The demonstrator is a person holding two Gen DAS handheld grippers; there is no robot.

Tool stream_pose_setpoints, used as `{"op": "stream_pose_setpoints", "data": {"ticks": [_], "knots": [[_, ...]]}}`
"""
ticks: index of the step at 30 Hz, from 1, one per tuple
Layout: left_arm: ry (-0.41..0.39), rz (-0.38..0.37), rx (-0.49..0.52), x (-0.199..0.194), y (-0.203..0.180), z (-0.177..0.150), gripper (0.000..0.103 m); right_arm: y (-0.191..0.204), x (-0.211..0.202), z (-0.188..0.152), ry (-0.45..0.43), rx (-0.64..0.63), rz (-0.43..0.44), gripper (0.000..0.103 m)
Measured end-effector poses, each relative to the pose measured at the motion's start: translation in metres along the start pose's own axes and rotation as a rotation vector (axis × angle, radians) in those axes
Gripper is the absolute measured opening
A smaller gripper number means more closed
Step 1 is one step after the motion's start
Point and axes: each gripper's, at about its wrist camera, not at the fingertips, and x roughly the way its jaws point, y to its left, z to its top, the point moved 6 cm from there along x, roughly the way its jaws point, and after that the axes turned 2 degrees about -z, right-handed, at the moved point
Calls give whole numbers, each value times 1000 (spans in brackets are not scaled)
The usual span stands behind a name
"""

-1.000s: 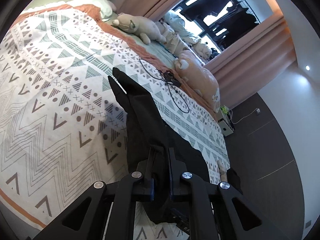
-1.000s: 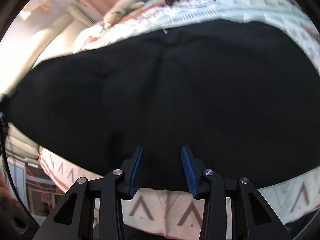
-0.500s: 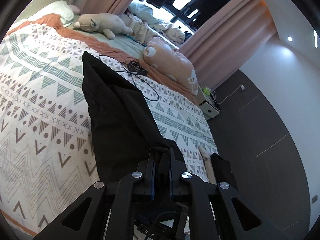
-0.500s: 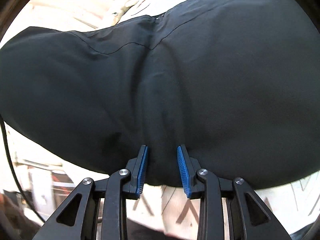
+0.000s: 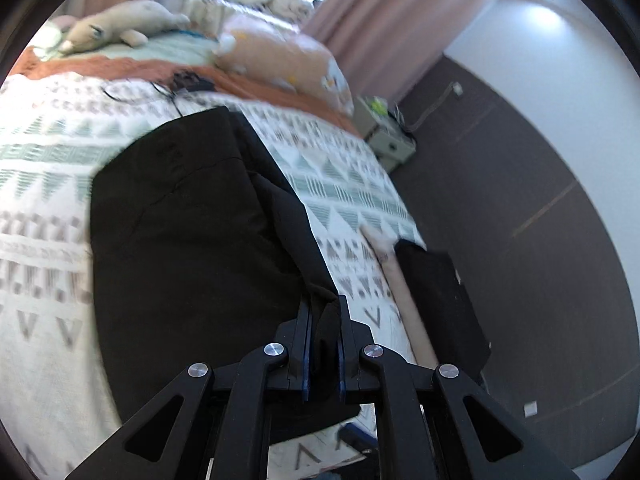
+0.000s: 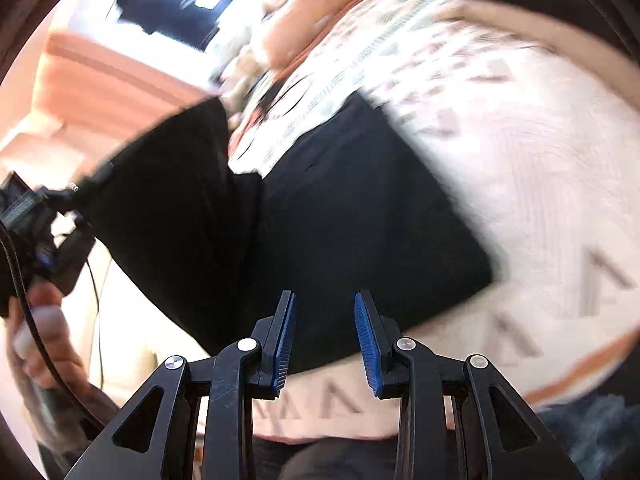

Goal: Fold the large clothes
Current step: 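Lift the hem with both grippers and fold it toward the collar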

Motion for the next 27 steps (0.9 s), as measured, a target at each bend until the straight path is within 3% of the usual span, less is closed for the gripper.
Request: {"op": "stream_pose_setpoints", "data": {"ticks": [5,8,10,12,14,16,19,27], "knots": [[187,-20,32,68,-30,-48,9,-62,-36,7,-53,112,-63,32],[306,1,29,91,-36,-72,22,-73,-37,4,-57,152,-68,32],[342,-62,4,91,-39,-77,29,-67,-35,4,-58,149,-49,32],[333,-87,-13,81,-35,-74,30,-61,-38,9,-54,134,-14,33],[292,-37,-2,66,-21,-67,32,-48,-34,17,-50,113,10,43],[240,7,-6,47,-7,-59,44,-34,-25,22,-52,81,27,52],[164,52,-42,15,24,-50,54,-18,-10,24,-35,45,46,53],[79,196,-163,-48,117,-53,54,2,30,35,-12,18,30,53]]}}
